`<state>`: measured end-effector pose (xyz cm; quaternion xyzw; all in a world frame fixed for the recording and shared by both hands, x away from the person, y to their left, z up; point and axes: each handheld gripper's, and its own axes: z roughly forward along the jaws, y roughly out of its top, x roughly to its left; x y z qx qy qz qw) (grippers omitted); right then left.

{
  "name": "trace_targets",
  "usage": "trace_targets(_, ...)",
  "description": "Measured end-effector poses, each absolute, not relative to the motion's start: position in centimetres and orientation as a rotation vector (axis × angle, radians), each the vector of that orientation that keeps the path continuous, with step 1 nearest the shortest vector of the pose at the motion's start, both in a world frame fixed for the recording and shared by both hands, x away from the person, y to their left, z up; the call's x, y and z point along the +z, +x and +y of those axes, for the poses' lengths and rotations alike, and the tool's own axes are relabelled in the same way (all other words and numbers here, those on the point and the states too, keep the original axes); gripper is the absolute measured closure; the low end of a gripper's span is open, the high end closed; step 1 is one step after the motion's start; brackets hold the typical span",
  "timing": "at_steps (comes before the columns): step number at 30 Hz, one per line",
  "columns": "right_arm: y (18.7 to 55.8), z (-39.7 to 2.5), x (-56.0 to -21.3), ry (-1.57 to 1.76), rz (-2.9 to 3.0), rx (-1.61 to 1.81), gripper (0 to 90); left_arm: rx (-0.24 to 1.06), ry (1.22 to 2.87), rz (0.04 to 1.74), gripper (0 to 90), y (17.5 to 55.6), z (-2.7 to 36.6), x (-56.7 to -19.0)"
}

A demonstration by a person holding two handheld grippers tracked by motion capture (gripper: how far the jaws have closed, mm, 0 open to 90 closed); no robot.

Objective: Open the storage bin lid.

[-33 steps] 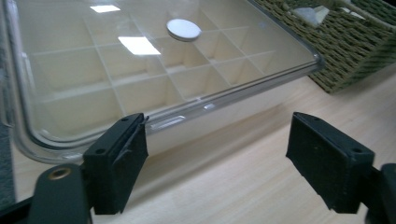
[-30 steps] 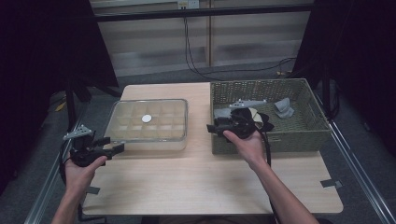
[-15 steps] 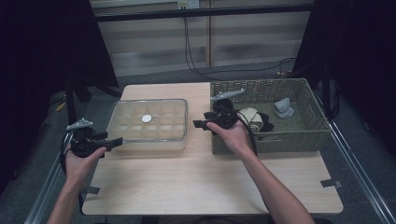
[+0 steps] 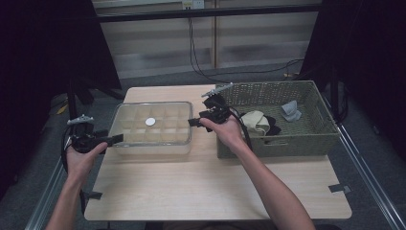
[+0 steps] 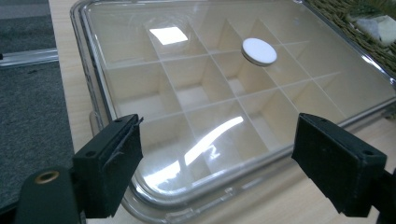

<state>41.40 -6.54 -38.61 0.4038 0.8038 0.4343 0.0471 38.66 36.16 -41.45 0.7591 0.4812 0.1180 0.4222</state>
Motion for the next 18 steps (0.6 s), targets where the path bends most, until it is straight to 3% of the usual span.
trace_targets(18,45.6,-4.7,-39.8,1.338,2.500,1.239,36.5,0.248,1.899,1.309,15.7,42.2,38.5,-41.3)
